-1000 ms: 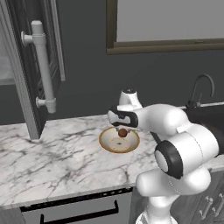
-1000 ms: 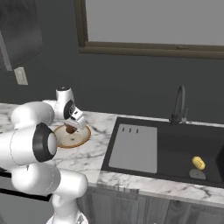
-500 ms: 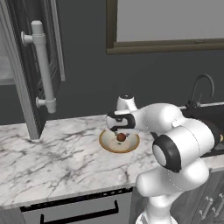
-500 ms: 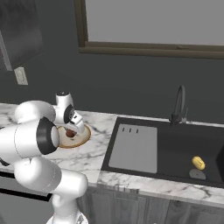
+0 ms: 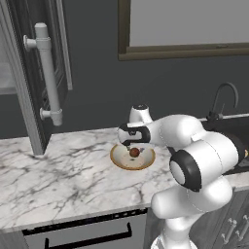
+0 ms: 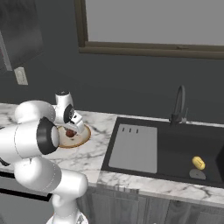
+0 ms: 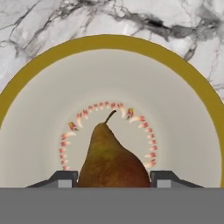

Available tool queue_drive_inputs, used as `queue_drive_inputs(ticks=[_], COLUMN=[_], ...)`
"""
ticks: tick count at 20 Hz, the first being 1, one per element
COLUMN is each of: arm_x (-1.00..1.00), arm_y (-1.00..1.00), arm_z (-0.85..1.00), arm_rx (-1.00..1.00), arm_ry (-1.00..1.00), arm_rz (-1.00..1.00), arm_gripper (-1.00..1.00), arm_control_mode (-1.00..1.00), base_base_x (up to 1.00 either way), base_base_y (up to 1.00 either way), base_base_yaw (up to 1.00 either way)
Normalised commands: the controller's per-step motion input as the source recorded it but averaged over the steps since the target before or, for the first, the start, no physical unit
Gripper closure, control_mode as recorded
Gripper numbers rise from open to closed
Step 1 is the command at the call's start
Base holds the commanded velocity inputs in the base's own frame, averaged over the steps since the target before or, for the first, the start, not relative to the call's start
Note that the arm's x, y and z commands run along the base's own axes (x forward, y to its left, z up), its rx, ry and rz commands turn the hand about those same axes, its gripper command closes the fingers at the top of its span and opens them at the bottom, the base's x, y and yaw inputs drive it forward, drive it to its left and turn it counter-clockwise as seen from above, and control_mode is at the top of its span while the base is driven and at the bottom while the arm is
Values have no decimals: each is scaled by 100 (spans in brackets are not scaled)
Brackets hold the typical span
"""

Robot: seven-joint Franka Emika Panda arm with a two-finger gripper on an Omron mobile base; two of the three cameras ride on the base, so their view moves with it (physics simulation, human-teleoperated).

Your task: Pick the pears from the cabinet and place them in one bowl. Pick the potato from the sink and place it in the other bowl.

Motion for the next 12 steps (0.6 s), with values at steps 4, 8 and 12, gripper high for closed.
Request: queue_drive_inputs(ticks=[4, 8, 12], arm_x=[0, 0, -10], arm_y=[0, 0, 0], arm_z=[0, 0, 11], arm_rx=[0, 0, 0], arm_ry=[0, 0, 0], arm_rz=[0, 0, 0], arm_gripper=[-100, -100, -100], arm_control_mode=[-100, -100, -100], base_base_x=[0, 0, 0], base_base_y=[0, 0, 0], base_base_yaw=[0, 0, 0])
